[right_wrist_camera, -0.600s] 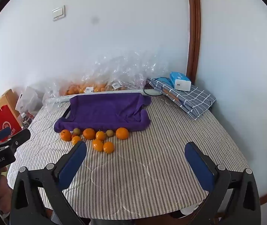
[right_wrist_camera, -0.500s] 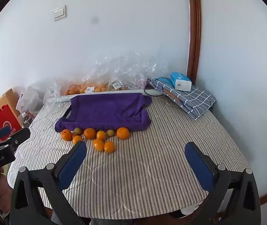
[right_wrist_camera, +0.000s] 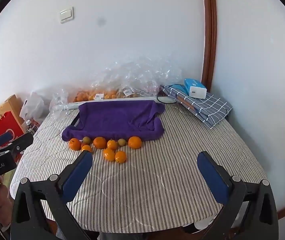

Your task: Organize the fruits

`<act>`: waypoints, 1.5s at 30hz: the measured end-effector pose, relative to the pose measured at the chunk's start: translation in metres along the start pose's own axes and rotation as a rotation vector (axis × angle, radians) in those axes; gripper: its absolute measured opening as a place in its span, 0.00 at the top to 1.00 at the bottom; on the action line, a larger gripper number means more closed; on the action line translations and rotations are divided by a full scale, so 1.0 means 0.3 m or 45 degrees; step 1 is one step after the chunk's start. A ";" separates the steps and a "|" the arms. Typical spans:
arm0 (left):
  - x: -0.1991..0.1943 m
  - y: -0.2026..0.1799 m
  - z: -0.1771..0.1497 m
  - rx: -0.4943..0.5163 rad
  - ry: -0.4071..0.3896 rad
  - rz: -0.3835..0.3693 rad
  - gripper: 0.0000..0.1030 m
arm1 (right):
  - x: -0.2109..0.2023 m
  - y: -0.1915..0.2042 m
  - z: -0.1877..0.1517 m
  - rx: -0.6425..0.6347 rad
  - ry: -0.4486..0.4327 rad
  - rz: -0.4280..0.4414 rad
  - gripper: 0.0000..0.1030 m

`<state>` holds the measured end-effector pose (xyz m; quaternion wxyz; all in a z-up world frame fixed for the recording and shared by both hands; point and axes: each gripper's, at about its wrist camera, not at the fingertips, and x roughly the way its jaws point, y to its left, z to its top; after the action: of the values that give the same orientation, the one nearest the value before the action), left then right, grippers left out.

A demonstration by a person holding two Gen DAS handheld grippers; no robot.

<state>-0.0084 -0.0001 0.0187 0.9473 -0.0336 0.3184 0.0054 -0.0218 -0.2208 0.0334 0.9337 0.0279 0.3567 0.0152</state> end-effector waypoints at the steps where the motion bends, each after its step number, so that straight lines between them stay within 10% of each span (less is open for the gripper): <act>1: 0.001 0.000 0.002 0.001 0.001 0.001 0.00 | 0.000 0.002 0.001 0.000 0.001 0.001 0.00; 45: 0.007 0.014 0.000 -0.003 -0.008 -0.004 0.00 | -0.008 0.017 -0.004 0.029 0.005 0.028 0.00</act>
<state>-0.0069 0.0041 0.0170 0.9483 -0.0351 0.3153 0.0043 -0.0245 -0.2159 0.0344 0.9324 0.0422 0.3583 0.0213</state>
